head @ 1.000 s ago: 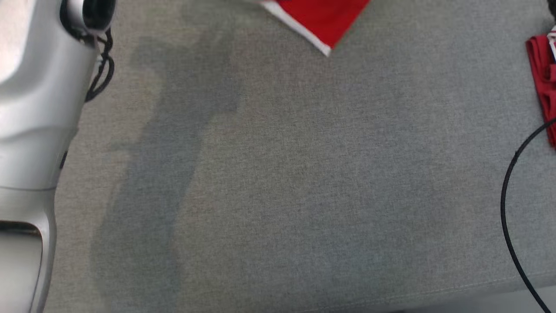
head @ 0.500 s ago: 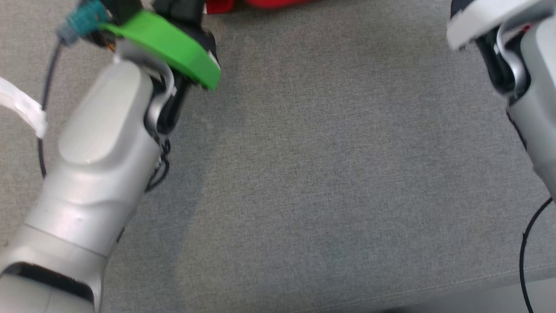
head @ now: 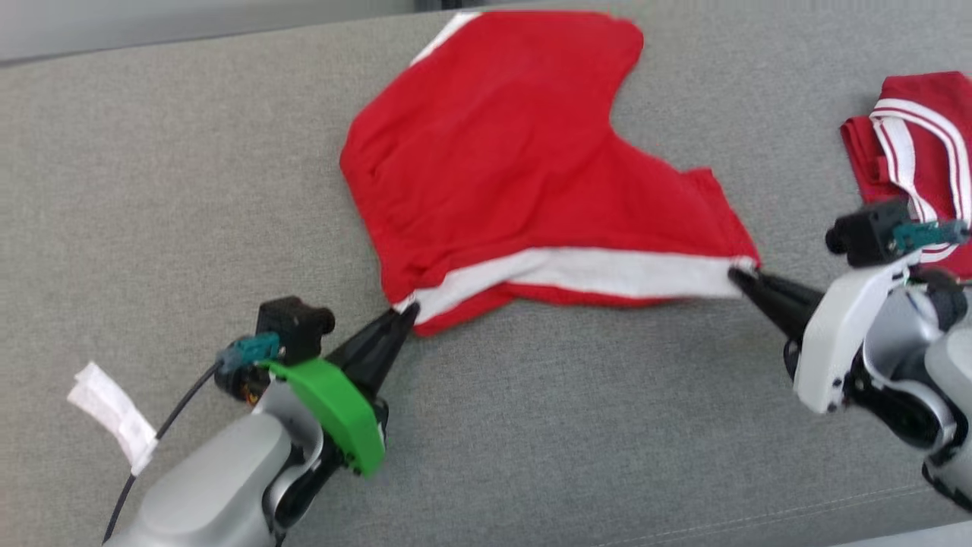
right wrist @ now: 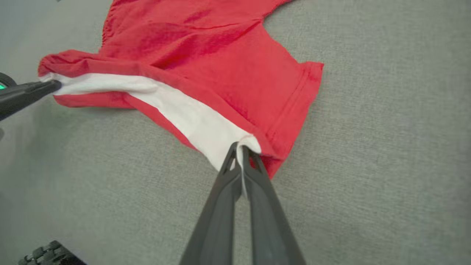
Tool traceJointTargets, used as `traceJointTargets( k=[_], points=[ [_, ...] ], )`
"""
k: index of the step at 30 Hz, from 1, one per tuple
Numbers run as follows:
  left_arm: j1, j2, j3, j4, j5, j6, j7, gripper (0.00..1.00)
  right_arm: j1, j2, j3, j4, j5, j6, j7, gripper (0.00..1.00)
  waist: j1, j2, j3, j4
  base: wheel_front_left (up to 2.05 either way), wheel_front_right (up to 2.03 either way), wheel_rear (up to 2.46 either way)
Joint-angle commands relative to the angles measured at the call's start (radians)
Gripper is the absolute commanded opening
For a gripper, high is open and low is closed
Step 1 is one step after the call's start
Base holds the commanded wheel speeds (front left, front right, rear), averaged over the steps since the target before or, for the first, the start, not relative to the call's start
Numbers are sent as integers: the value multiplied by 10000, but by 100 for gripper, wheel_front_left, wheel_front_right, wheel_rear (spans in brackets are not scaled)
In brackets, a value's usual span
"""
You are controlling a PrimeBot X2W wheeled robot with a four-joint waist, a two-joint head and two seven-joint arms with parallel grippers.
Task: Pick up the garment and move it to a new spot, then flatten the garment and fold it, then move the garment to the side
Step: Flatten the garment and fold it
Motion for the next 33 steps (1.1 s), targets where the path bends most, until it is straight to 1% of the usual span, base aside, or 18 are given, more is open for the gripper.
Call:
traceJointTargets(
  k=[1,4,6,9,11,12,14,16,17,18,21,23,24,26,29,33],
  points=[
    [449,318,-123,-196,-172,-24,126,0,562,-9,-83,-358,428,-1,358,0,0,0,-844,-117,0,0,0],
    [1341,846,-240,-911,-700,-1,344,0,1755,-351,-599,-828,1013,-4,1196,0,0,0,-1109,-186,0,0,0],
    [1896,1203,-221,-1375,-977,229,447,0,2513,-301,-1002,-1123,1232,1,1651,0,0,0,-1201,-209,0,0,0],
    [2704,1655,-204,-2235,-1360,795,648,0,3580,-335,-1738,-1415,1198,-1,2408,0,0,0,-1282,-242,0,0,0],
    [3139,2064,-217,-2859,-1498,1267,863,0,4275,-163,-2352,-1781,1099,-1,2871,0,0,0,-1313,-249,0,0,0],
    [3384,2268,-257,-3215,-1547,1530,993,0,4628,-65,-2751,-2008,992,-1,3070,0,0,0,-1319,-248,0,0,0],
    [3770,2482,-220,-3932,-1746,1893,1082,0,5163,194,-3531,-2511,602,-1,3299,0,0,0,-1318,-234,0,0,0],
    [3975,2649,-185,-4613,-1832,2169,1064,0,5592,594,-4239,-3073,84,-1,3510,0,0,0,-1303,-182,0,0,0],
    [4054,2621,-142,-4899,-1957,2148,999,0,5687,802,-4506,-3310,-105,-1,3612,0,0,0,-1286,-144,0,0,0],
    [4130,2565,-72,-5210,-2092,2011,900,0,5760,1025,-4764,-3631,-391,-1,3735,0,0,0,-1254,-88,0,0,0],
    [3846,2550,-50,-5334,-2003,1671,898,0,5468,1412,-5228,-4083,-1274,-1,3905,0,0,0,-1145,55,0,0,0],
    [3495,2349,102,-5048,-2053,1230,714,0,5173,1487,-5280,-4137,-1882,-1,4041,0,0,0,-1070,208,0,0,0],
    [3383,2050,282,-4847,-2451,820,517,0,4934,1588,-5295,-4109,-2118,-1,4039,0,0,0,-1015,313,0,0,0],
    [2846,1768,368,-4333,-2379,511,544,0,4446,1638,-5223,-3942,-2348,-1,3959,0,0,0,-936,559,0,0,0],
    [2014,1041,413,-3410,-2546,273,719,0,3457,1667,-4960,-3434,-2579,-1,3745,0,0,0,-690,886,0,0,0],
    [1069,344,511,-2230,-2582,133,787,0,1864,1705,-4384,-2407,-2780,-1,3322,0,0,0,-331,1193,0,0,0]
  ],
)
